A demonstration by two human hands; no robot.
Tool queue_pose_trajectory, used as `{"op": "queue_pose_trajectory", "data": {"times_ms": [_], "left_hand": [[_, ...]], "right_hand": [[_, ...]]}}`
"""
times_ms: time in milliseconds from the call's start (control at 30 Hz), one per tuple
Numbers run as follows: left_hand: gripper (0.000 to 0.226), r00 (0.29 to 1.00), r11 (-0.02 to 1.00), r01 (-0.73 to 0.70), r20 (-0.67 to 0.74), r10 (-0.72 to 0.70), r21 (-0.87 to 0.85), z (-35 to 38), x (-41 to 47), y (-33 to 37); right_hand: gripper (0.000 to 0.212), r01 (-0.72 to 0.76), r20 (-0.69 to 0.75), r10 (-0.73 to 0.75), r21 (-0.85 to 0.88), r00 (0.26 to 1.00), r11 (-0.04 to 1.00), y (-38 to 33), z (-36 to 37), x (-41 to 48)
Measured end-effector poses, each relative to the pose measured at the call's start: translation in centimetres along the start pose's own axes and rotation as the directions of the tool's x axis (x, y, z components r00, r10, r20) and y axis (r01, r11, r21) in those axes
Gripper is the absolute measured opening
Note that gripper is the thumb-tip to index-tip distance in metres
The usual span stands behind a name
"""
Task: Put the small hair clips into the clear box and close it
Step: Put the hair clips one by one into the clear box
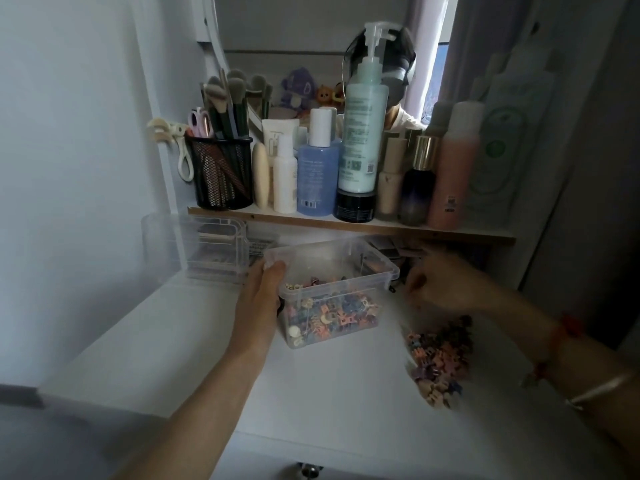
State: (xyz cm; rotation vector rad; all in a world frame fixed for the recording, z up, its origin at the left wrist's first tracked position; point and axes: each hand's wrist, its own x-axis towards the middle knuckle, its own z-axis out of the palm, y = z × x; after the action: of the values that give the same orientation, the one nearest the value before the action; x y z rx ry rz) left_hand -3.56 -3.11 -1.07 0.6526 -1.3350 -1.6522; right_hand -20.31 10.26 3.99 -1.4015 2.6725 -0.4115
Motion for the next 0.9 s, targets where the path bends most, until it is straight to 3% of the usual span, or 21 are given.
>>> {"op": "queue_pose_trajectory", "data": {"times_ms": [67,134,200,267,367,434,534,567,634,701,801,835,901], "left_hand": [[0.022,1.0,1.0,0.005,0.007,-0.005,0.004,0.0,0.0,0.1],[0.021,1.0,1.0,-0.001,0.021,0.0,0.016,-0.1,0.1,0.0],[0.022,0.999,0.999,-0.01,0.046,0.008,0.037,-0.1,0.0,-0.1],[0.026,0.997,0.998,-0.018,0.072,0.014,0.059,-0.2,0.0,-0.2],[0.025,0.996,0.998,-0.03,0.083,0.026,0.055,-0.2,0.1,-0.3],[0.028,0.996,0.998,-0.033,0.08,0.028,0.056,-0.2,0.2,-0.4],[0.026,0.997,0.998,-0.031,0.071,0.026,0.059,-0.1,0.3,-0.4],[0.025,0.997,0.998,-0.029,0.07,0.025,0.055,-0.1,0.3,-0.4],[0.025,0.998,0.999,-0.023,0.065,0.02,0.047,0.0,0.2,-0.4],[0.026,0.998,0.998,-0.021,0.061,0.017,0.053,0.0,0.2,-0.3],[0.023,0.998,0.998,-0.024,0.061,0.02,0.063,0.0,0.2,-0.3],[0.021,0.998,0.998,-0.025,0.062,0.021,0.063,-0.1,0.2,-0.3],[0.018,0.997,0.998,-0.026,0.072,0.021,0.066,0.0,0.1,-0.3]], "right_hand": [[0.012,0.035,-0.267,0.017,0.19,0.964,0.981,-0.5,-1.6,0.2],[0.01,0.177,-0.432,0.012,0.393,0.902,0.902,-1.5,-2.5,0.3],[0.017,0.291,-0.42,-0.08,0.468,0.904,0.834,-2.6,-2.4,0.5],[0.022,0.319,-0.382,-0.151,0.429,0.912,0.845,-3.0,-1.9,0.5],[0.014,0.246,-0.432,-0.086,0.33,0.898,0.911,-1.4,-1.6,0.3],[0.011,0.118,-0.311,-0.055,0.187,0.949,0.975,0.2,-1.1,-0.2],[0.022,0.049,0.073,-0.046,-0.048,0.996,0.998,1.4,0.4,-1.1],[0.024,0.039,0.146,-0.026,-0.089,0.989,0.995,1.4,0.9,-1.2],[0.024,0.024,0.155,0.0,-0.152,0.988,0.988,1.4,1.4,-1.1],[0.022,0.014,0.011,-0.013,-0.117,1.0,0.993,1.3,1.0,-0.8],[0.01,0.128,-0.359,-0.024,0.269,0.933,0.955,-0.2,-1.0,-0.4],[0.008,0.211,-0.428,-0.033,0.377,0.903,0.902,-1.0,-1.6,-0.3],[0.008,0.307,-0.431,-0.085,0.477,0.898,0.824,-2.3,-2.2,-0.2]]}}
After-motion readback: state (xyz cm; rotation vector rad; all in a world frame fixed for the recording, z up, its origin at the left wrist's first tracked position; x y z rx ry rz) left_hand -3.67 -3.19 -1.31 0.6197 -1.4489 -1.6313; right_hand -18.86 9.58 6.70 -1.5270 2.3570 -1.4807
